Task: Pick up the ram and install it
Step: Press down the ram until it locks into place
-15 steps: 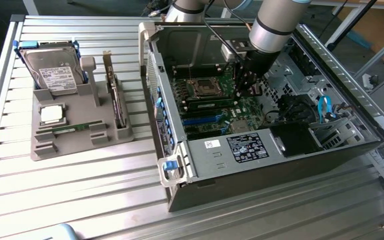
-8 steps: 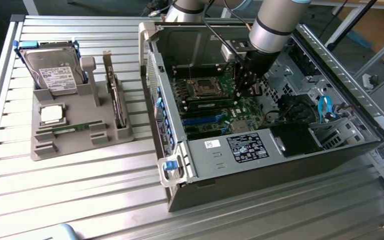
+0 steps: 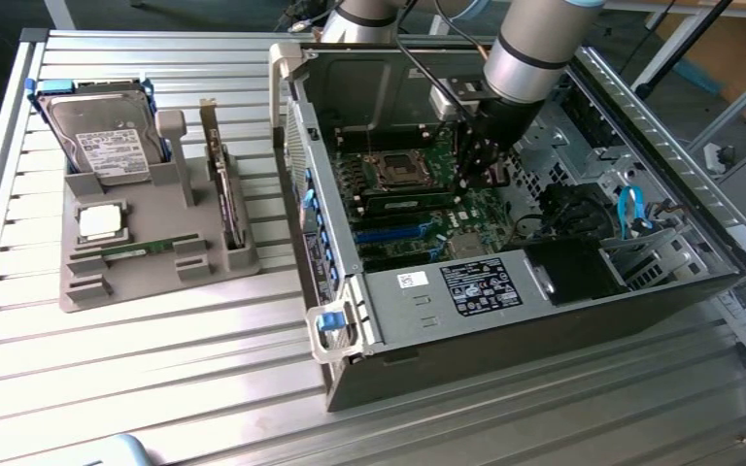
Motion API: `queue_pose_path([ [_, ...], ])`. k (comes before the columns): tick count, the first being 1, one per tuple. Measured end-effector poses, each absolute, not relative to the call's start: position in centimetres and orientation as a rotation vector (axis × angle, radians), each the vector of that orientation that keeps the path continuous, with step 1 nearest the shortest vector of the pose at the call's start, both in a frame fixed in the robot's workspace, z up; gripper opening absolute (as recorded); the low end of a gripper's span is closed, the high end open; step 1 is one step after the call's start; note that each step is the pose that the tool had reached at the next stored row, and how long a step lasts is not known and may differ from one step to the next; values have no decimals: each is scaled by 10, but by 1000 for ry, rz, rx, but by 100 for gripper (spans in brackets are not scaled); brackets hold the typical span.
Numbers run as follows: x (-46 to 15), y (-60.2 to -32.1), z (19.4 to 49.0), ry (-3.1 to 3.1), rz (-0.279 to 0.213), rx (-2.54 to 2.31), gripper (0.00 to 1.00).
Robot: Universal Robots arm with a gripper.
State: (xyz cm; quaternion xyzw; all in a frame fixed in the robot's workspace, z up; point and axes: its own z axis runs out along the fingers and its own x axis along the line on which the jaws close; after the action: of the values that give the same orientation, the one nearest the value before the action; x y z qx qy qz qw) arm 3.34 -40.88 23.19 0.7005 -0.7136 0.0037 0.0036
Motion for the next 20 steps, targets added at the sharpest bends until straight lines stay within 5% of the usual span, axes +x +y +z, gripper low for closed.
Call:
queue_pose_path([
  [20,34,-409,240,-2236,13,2195,11],
])
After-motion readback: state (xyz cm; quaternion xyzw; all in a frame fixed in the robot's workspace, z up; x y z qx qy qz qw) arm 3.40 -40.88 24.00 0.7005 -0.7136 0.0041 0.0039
